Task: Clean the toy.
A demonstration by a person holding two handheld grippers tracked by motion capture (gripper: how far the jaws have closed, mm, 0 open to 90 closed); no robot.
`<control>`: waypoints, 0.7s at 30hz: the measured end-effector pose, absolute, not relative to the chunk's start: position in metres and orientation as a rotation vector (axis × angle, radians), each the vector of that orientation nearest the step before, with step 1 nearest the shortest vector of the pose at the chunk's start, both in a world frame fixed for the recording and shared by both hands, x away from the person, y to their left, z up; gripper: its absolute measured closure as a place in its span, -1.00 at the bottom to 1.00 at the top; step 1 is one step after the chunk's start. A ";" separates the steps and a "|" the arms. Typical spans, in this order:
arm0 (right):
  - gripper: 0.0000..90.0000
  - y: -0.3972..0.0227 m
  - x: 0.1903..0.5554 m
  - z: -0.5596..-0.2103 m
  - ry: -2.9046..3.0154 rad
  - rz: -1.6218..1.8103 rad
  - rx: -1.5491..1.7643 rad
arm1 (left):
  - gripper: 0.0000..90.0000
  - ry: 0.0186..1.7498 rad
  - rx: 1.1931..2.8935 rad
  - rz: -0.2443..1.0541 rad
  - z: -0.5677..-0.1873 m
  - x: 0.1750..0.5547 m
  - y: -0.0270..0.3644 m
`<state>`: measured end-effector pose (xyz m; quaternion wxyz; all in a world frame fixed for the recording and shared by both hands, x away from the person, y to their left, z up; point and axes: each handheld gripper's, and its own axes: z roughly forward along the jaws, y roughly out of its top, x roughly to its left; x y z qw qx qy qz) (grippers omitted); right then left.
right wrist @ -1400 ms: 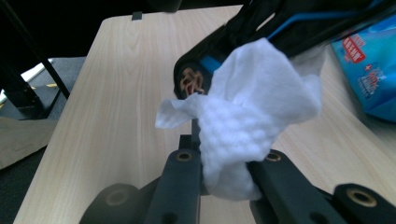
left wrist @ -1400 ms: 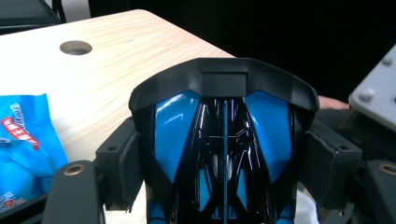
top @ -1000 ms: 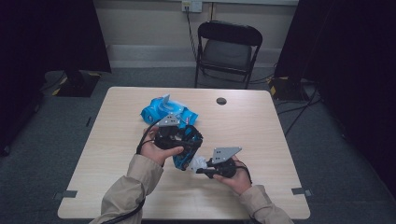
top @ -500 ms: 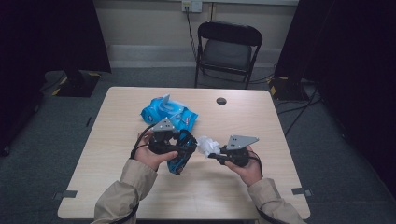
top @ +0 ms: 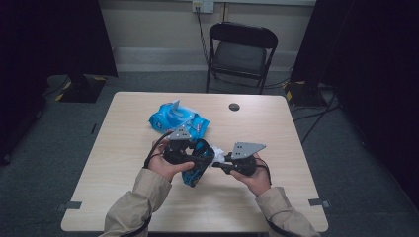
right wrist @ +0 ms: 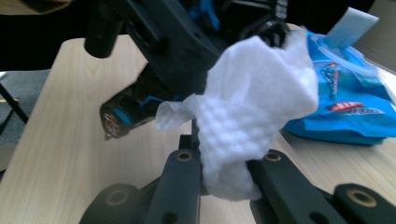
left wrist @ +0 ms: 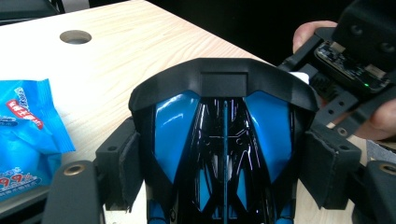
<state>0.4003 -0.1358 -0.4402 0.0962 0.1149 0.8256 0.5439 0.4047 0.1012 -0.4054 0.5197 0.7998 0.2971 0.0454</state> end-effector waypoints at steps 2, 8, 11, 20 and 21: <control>0.87 -0.135 0.400 -0.440 2.448 1.615 0.332 | -0.44 0.713 1.917 0.102 -0.407 0.405 0.100; 0.87 -0.136 0.399 -0.444 2.460 1.631 0.319 | -0.44 0.720 1.909 0.102 -0.406 0.408 0.099; 0.87 -0.134 0.397 -0.448 2.478 1.635 0.308 | -0.43 0.726 1.906 0.103 -0.404 0.409 0.098; 0.87 -0.122 0.389 -0.461 2.532 1.631 0.264 | -0.44 0.728 1.878 0.111 -0.398 0.413 0.098; 0.87 -0.121 0.387 -0.463 2.535 1.634 0.265 | -0.43 0.728 1.878 0.111 -0.398 0.413 0.098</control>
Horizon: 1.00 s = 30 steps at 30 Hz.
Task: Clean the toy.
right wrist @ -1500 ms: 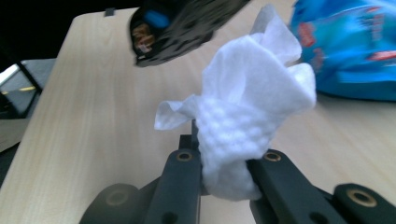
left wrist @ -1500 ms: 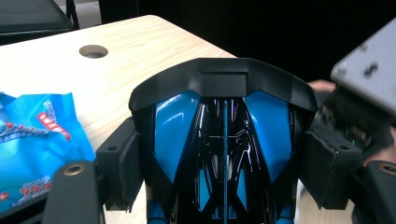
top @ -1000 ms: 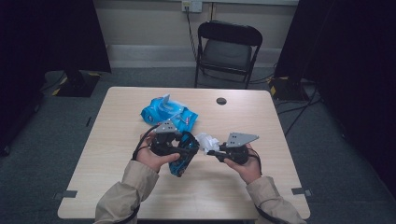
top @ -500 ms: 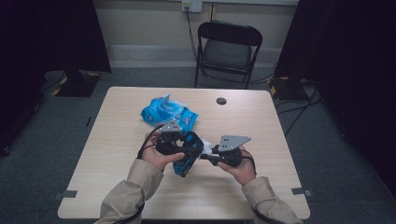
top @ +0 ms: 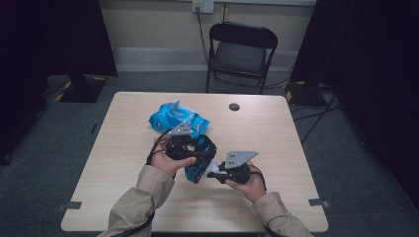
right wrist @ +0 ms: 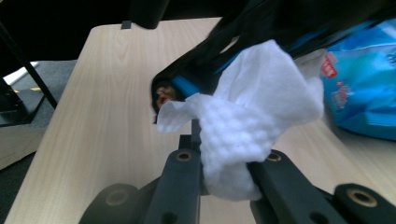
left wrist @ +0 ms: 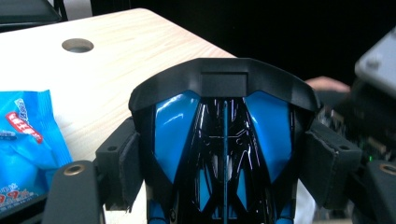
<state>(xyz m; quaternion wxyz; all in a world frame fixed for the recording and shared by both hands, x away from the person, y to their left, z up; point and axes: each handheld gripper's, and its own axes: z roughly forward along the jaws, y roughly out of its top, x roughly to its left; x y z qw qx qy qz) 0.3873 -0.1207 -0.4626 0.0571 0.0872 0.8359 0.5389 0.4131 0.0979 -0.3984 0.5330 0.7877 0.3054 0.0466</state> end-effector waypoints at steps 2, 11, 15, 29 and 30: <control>0.87 -0.118 0.385 -0.465 2.541 1.636 0.257 | -0.44 0.729 1.874 0.115 -0.396 0.414 0.098; 0.87 -0.113 0.379 -0.475 2.586 1.642 0.238 | -0.44 0.764 1.861 0.155 -0.395 0.419 0.109; 0.87 -0.118 0.378 -0.476 2.587 1.640 0.245 | -0.43 0.798 1.876 0.170 -0.401 0.421 0.120; 0.86 -0.176 0.399 -0.473 2.446 1.522 0.583 | -0.44 0.930 1.964 0.206 -0.441 0.422 0.162; 0.85 -0.178 0.400 -0.473 2.441 1.501 0.606 | -0.44 0.934 1.963 0.208 -0.443 0.423 0.163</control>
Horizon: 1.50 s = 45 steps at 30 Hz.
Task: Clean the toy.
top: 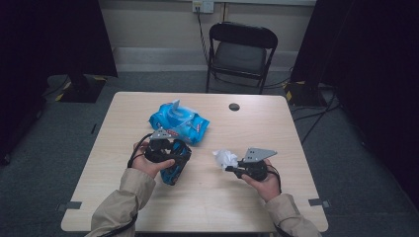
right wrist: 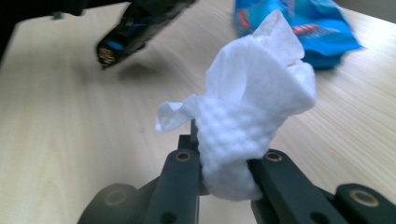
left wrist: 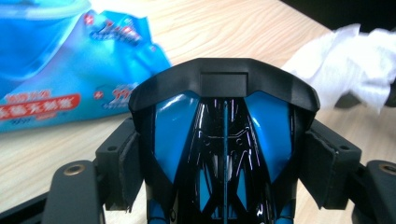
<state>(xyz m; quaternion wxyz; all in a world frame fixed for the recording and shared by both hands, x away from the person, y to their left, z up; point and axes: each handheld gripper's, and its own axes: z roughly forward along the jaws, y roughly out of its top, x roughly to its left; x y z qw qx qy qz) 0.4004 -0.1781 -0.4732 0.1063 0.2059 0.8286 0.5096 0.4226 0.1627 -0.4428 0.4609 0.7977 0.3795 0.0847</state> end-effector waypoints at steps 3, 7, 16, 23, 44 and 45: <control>0.84 -0.185 0.405 -0.474 2.418 1.444 0.671 | -0.44 0.942 1.988 0.224 -0.448 0.425 0.163; 0.84 -0.192 0.410 -0.478 2.401 1.414 0.740 | -0.44 0.964 1.981 0.230 -0.450 0.429 0.162; 0.77 -0.204 0.418 -0.490 2.386 1.328 0.855 | -0.44 0.968 2.052 0.273 -0.465 0.438 0.148; 0.49 -0.211 0.423 -0.497 2.377 1.255 0.915 | -0.44 1.005 2.127 0.315 -0.484 0.445 0.139; -0.53 -0.223 0.421 -0.492 2.363 1.154 1.020 | -0.64 1.002 2.152 0.376 -0.476 0.435 0.152; -0.53 -0.224 0.419 -0.490 2.365 1.132 1.011 | -0.64 0.987 2.145 0.380 -0.471 0.432 0.154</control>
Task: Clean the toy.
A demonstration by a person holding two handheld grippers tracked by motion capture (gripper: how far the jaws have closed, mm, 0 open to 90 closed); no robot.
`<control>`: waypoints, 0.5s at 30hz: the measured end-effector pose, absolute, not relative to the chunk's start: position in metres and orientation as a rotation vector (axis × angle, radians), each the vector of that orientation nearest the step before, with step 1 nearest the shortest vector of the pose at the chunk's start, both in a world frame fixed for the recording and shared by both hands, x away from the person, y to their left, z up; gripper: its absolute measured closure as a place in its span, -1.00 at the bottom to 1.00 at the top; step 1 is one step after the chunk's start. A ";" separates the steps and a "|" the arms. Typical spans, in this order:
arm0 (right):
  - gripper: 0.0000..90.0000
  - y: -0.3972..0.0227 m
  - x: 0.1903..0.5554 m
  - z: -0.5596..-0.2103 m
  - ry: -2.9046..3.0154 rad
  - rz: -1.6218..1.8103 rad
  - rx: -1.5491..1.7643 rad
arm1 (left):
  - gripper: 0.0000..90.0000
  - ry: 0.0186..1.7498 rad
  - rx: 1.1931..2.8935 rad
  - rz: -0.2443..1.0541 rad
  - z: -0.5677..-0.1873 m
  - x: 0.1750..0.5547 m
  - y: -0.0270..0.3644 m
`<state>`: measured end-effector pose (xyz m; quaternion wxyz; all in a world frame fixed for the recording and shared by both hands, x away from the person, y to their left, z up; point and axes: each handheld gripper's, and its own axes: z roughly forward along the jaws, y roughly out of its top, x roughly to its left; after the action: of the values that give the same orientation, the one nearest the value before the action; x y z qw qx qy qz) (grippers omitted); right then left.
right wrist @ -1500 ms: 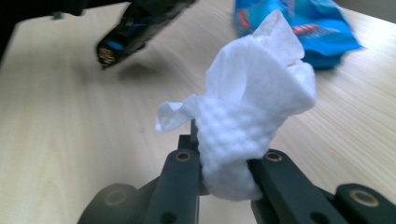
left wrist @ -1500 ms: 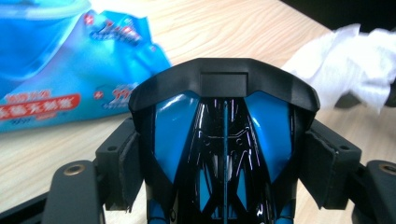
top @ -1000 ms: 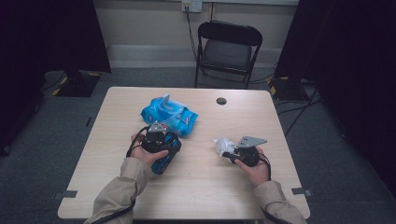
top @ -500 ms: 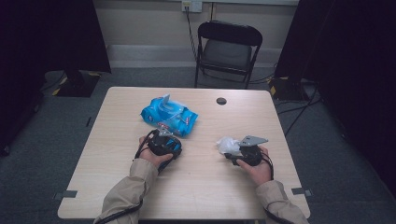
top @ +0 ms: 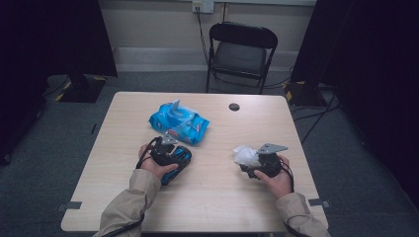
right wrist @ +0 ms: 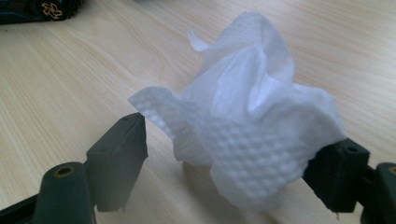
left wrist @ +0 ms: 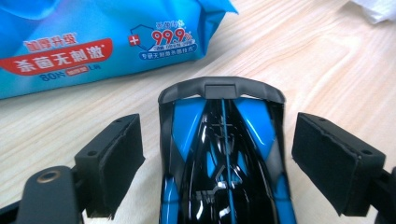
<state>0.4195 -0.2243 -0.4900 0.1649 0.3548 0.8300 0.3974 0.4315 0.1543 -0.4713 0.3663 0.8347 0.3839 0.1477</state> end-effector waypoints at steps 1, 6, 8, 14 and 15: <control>-0.54 -0.225 0.419 -0.489 2.367 1.107 1.011 | -0.64 0.980 2.143 0.379 -0.468 0.429 0.155; -0.60 -0.233 0.418 -0.486 2.372 1.083 1.045 | -0.64 0.945 2.119 0.369 -0.457 0.418 0.156; -0.59 -0.238 0.417 -0.485 2.366 1.090 1.063 | -0.64 0.919 2.115 0.367 -0.453 0.413 0.154; -0.56 -0.253 0.410 -0.486 2.371 1.039 1.083 | -0.63 0.853 2.111 0.361 -0.444 0.397 0.145; -0.56 -0.257 0.409 -0.486 2.373 1.026 1.080 | -0.63 0.845 2.110 0.354 -0.444 0.394 0.144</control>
<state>0.4086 -0.2566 -0.4862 0.1690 0.3799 0.8347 0.3610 0.3945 0.1438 -0.4436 0.4085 0.8372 0.3353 0.1404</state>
